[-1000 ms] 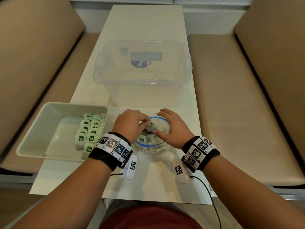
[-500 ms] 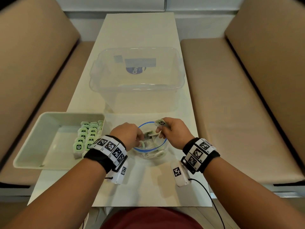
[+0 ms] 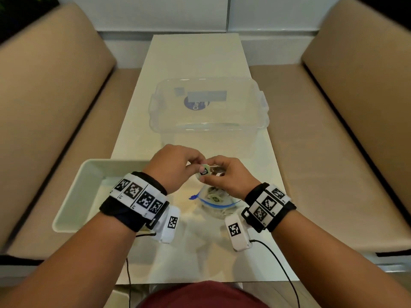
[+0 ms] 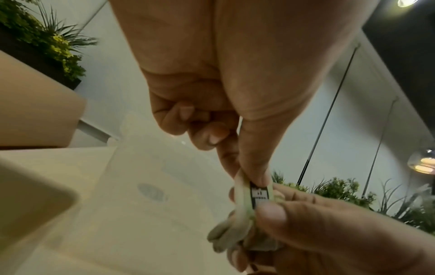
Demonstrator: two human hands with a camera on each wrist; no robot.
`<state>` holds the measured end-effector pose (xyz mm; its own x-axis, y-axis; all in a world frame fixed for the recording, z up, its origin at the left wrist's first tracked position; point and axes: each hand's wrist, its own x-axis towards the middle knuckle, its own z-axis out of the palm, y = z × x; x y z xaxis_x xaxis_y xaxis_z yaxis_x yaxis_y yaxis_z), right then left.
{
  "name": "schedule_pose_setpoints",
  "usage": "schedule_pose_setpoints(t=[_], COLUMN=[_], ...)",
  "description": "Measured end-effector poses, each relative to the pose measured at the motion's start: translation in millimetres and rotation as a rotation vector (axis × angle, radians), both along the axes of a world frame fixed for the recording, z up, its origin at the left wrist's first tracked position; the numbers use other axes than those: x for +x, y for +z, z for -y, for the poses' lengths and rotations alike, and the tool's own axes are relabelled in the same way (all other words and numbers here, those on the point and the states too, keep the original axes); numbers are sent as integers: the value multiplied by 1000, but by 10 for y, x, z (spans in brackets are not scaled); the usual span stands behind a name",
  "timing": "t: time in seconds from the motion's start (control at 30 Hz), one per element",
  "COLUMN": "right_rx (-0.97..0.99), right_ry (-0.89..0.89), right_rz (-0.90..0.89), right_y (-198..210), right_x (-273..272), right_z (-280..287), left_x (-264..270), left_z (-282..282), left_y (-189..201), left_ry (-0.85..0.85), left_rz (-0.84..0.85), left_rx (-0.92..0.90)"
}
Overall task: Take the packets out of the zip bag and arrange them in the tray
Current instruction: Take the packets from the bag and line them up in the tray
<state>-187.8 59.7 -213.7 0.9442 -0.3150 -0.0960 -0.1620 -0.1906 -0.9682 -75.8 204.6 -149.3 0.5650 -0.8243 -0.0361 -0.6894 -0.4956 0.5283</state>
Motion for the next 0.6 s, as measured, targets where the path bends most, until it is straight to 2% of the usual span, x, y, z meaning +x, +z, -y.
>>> schedule_pose_setpoints(t=[0.1,0.27,0.37,0.6], right_rx=[-51,9,57,3], right_ry=[-13,4,-13,-106], right_rz=[20,11,5,36], right_y=[88,189,236,252], right_x=[192,416,528,794], right_z=[-268,-683,-887,-1221], left_x=[150,414,569,803], left_z=[-226,-614,-806,-1072], left_y=[162,338,404,444], left_ry=[-10,-55,-60,-78], left_rz=[55,146,156,172], left_rx=[0,79,73,33])
